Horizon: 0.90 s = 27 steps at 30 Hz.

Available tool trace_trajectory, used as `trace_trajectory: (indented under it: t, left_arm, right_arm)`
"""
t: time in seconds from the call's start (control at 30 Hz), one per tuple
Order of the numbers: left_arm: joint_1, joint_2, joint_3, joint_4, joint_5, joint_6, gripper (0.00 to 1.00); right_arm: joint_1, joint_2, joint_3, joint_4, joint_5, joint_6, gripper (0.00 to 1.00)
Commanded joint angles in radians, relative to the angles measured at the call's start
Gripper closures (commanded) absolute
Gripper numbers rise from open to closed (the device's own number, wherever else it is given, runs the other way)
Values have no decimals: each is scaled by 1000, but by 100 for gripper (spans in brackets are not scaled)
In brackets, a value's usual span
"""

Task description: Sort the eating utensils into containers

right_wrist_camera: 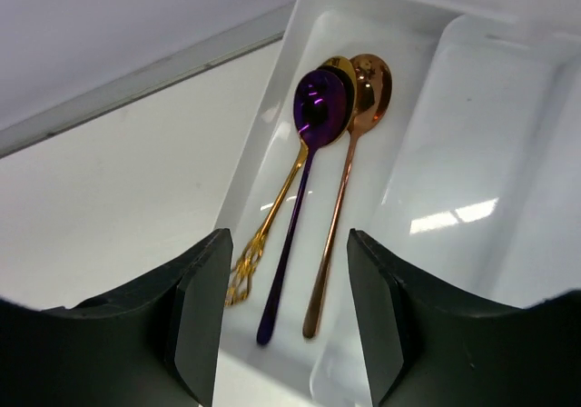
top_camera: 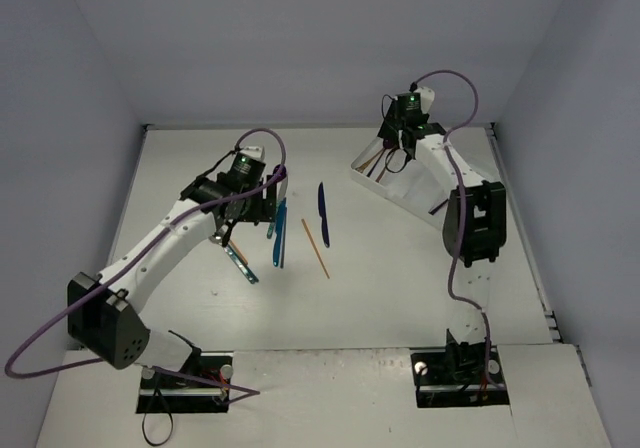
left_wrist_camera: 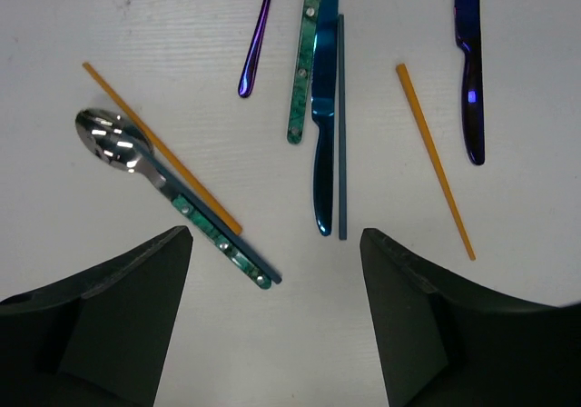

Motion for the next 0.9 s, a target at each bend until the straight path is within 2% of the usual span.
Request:
trace_trajectory:
  t: [0.0,0.23,0.3,0.5,0.7,0.87]
  left_arm:
    - [67,145,178,32,77,105,32]
    - [144,444,389,45,161,259,44]
    - [167,511,440,46,208,288,46]
    - [190,719,606,43,227,345,50]
    - [217,842,711,43,263,353,56]
    - [221,906,757,43,272,365,58]
  right_arm:
    - [-6,-367,-208,49,-43,-98,49]
    - [-6,-752,-544,48,-102,-107,48]
    - [-5,-836,-605,48,-137,-94,48]
    - [4,-1081,-756,40,-200,-94,47]
    - [2,-1193,-788,14,-214,-148,44]
    - [3,-1213,-788,-20,-217,-149,44]
